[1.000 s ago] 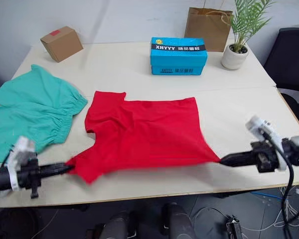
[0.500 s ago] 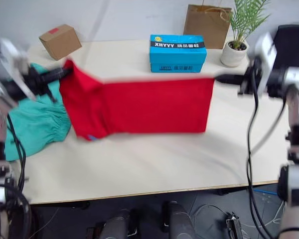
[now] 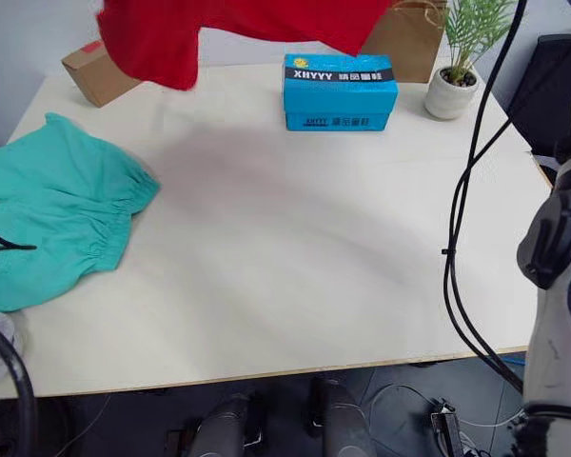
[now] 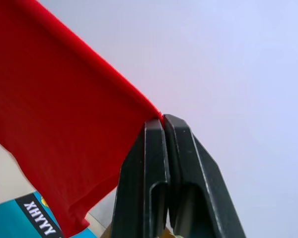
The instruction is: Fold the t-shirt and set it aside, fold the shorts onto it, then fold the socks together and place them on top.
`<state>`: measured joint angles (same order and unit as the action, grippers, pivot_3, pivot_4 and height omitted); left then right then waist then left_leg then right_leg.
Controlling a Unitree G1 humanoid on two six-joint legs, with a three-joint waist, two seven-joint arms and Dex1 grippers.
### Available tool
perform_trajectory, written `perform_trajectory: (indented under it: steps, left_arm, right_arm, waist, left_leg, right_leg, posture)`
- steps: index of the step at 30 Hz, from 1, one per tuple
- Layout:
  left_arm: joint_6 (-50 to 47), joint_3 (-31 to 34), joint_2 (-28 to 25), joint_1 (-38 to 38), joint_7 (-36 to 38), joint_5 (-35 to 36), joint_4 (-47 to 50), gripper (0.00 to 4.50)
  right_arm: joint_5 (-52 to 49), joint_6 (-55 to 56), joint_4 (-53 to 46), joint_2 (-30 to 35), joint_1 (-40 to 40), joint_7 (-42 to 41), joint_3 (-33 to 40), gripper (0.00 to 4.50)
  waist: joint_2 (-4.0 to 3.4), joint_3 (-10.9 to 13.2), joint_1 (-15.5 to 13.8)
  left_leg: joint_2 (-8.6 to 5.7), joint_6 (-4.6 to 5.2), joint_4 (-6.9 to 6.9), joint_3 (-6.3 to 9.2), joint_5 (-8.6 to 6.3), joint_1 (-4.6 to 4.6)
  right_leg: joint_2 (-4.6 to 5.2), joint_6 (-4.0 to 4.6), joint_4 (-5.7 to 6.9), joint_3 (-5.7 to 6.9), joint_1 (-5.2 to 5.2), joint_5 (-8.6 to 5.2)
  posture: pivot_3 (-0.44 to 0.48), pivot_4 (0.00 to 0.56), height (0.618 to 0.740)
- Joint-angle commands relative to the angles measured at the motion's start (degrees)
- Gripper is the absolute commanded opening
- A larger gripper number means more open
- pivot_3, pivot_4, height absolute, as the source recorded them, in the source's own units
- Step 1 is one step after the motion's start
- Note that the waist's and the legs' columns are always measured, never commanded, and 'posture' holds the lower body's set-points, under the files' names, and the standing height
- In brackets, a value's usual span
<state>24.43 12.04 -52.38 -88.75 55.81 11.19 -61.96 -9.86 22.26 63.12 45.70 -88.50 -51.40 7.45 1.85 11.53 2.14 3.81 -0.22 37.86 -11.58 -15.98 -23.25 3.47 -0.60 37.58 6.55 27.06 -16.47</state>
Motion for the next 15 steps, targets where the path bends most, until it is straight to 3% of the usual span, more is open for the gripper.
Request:
perform_trajectory:
  steps: [1, 3, 7, 12, 15]
  left_arm:
    - [-4.3, 0.7, -3.0, 17.2, 10.9, 3.4, 10.4, 0.00]
    - [-11.2, 1.2, -3.6, 30.6, 13.8, 6.5, 22.8, 0.00]
    - [-25.3, 3.7, -4.6, 57.8, 13.2, 11.2, 50.0, 0.00]
    - [-39.4, 7.5, -3.3, 82.6, 9.4, 15.9, 74.1, 0.00]
    - [-42.2, 8.2, -4.0, 90.5, 9.7, 15.8, 79.9, 0.00]
  right_arm:
    - [-3.7, -3.1, -11.6, 1.7, 16.8, -7.8, 1.7, 0.02]
    - [-5.7, -5.2, -22.6, 2.0, 29.1, -11.6, 1.2, 0.02]
    - [-9.5, -10.5, -41.8, 1.9, 52.1, -14.0, 2.2, 0.02]
    - [-8.4, -9.6, -48.0, 3.4, 73.9, -16.0, 3.5, 0.02]
    - [-8.9, -10.2, -49.3, 4.7, 79.0, -17.4, 4.4, 0.02]
  waist:
    - [0.03, 0.0, 0.3]
    - [0.07, 0.0, 0.6]
    - [0.00, 0.1, 0.8]
    - [0.01, 0.1, 0.7]
    - [-0.02, 0.1, 0.7]
  left_leg:
    - [0.03, 0.03, -0.09, 0.04, 0.01, 0.70]
    - [0.35, 0.02, -0.01, 0.18, -0.09, 1.35]
    - [0.39, -0.06, 0.10, 0.79, -0.07, 0.73]
    - [0.49, -0.26, 0.11, 0.83, -0.18, 0.75]
    - [0.45, -0.28, 0.06, 0.92, -0.30, 1.41]
  right_leg:
    - [0.04, -0.03, -0.10, -0.15, -0.73, 0.02]
    - [0.05, -0.03, -0.05, -0.46, -1.47, -0.04]
    - [0.12, -0.04, 0.68, -0.68, -0.72, -0.14]
    - [-0.01, 0.13, 0.38, -0.65, -0.66, -0.35]
    - [-0.03, 0.16, 0.27, -0.66, -1.35, -0.36]
  posture:
    - [0.000, 0.150, 0.740]
    - [0.000, 0.150, 0.740]
    - [0.000, 0.150, 0.740]
    - [0.000, 0.150, 0.740]
    - [0.000, 0.150, 0.740]
